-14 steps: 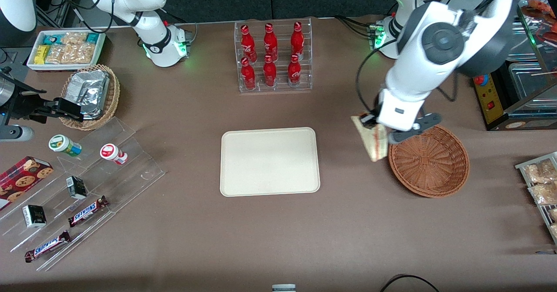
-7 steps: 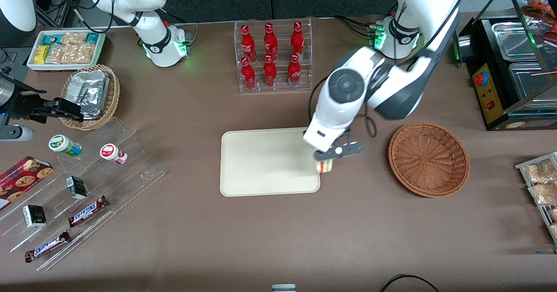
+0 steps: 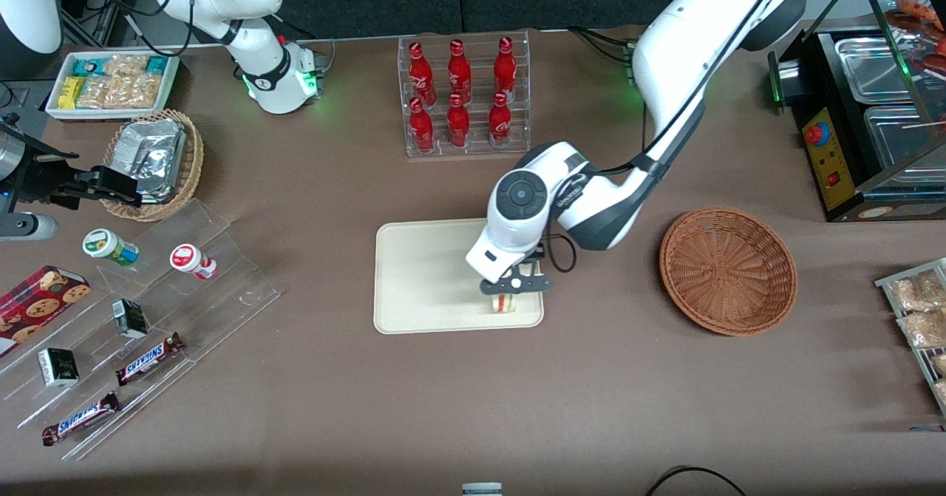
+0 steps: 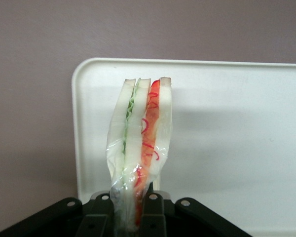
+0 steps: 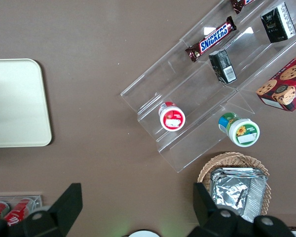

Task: Place sandwich from basket to tray
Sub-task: 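Lower the held sandwich onto the cream tray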

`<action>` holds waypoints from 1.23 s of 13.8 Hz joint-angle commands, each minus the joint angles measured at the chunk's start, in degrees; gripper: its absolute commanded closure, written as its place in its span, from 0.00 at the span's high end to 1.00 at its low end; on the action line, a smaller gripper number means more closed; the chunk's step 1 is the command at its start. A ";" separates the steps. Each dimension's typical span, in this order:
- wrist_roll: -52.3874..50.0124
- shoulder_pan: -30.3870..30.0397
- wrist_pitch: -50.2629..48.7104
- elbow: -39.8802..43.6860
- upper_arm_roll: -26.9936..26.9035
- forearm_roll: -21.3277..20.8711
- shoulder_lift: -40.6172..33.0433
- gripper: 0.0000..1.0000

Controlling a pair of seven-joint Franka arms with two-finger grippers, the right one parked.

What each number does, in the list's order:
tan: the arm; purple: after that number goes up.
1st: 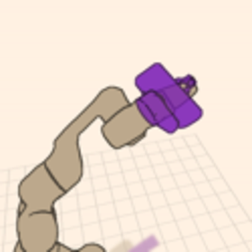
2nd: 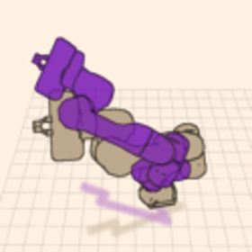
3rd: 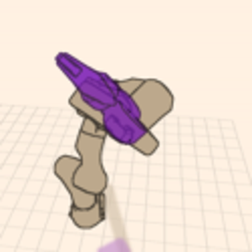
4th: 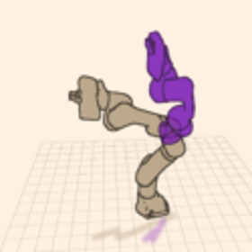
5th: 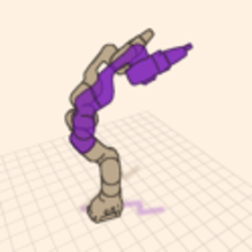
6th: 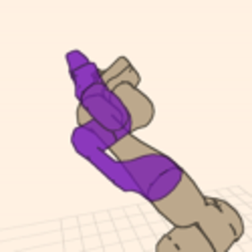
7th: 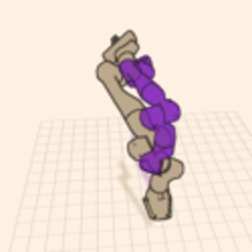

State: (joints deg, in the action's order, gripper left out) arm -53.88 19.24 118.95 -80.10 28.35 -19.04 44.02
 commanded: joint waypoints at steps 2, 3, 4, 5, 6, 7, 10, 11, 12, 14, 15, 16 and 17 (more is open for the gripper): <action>-2.89 3.34 1.46 2.32 -1.72 -3.19 3.17 0.00; -3.76 3.61 1.55 2.32 -1.72 -3.63 3.43 0.00; -4.03 3.70 1.55 2.32 -1.80 -3.99 3.87 0.00; -4.30 3.70 1.55 2.32 -1.72 -4.95 4.49 0.00; -4.73 3.70 1.55 2.05 -1.72 -5.65 4.67 0.00; -4.83 3.70 1.55 1.88 -1.72 -5.66 4.67 0.01; -6.14 3.53 1.55 2.05 -1.72 -5.13 4.58 1.00; -6.67 3.52 1.46 2.31 -1.72 -5.05 4.49 1.00; -6.67 3.52 1.38 2.40 -1.72 -5.13 4.06 1.00; -7.46 3.96 -0.89 2.58 -1.63 -5.57 1.96 1.00; -7.72 4.14 -4.30 2.84 -1.63 -5.40 -0.23 1.00; -7.73 3.79 -7.12 3.89 -1.45 -4.88 -2.26 1.00; -7.90 3.70 -9.50 5.46 -1.45 -4.00 -4.10 1.00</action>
State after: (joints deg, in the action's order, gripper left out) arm -60.12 22.19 114.79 -76.17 27.55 -23.37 45.10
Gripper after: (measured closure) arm 0.062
